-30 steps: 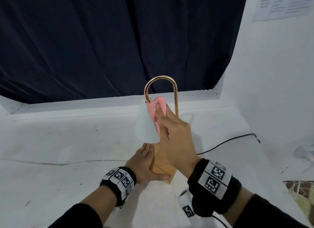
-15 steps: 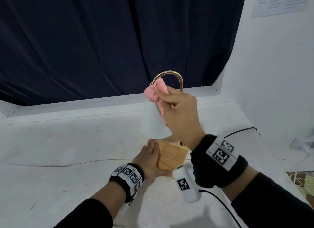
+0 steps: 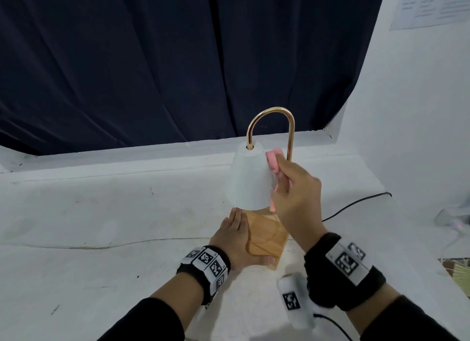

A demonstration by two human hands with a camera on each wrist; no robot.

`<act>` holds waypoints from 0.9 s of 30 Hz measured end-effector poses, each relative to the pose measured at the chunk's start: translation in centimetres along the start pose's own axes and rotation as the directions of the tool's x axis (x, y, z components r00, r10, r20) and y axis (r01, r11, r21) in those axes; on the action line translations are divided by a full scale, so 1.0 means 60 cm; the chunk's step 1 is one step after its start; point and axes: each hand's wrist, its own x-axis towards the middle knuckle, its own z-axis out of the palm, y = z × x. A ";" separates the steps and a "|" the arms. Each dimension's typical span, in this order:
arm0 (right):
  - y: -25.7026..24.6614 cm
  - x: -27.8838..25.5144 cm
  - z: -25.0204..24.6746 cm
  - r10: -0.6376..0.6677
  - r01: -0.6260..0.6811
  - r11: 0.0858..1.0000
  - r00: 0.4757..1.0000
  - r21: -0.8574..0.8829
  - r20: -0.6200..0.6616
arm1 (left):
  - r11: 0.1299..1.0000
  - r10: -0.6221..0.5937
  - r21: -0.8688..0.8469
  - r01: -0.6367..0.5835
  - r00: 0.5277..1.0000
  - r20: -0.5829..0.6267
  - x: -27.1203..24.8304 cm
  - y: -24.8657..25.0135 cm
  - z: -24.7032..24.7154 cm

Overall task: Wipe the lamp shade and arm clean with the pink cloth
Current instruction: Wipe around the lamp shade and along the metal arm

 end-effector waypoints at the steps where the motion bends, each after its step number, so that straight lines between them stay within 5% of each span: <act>1: 0.006 -0.013 -0.003 0.022 -0.022 1.000 1.000 -0.010 0.007 | 1.000 -0.001 0.001 0.001 1.000 -0.007 -0.001 0.001 0.000; 8: 0.002 -0.051 -0.039 0.214 -0.214 0.977 0.976 0.000 0.047 | 1.000 0.009 0.012 -0.009 1.000 -0.015 0.001 0.000 0.000; 14: -0.056 -0.008 -0.003 -0.107 0.115 0.988 0.991 0.107 -0.077 | 0.999 0.020 0.028 -0.020 1.000 -0.011 0.004 -0.002 0.000; 22: 0.008 -0.034 -0.014 0.269 -0.268 0.963 0.963 0.035 -0.024 | 0.999 0.025 0.028 -0.024 0.999 -0.033 0.008 -0.004 0.003; 27: 0.011 -0.057 -0.026 0.261 -0.263 0.965 0.964 -0.026 -0.044 | 0.998 0.028 0.053 -0.027 0.999 -0.026 0.008 -0.005 0.003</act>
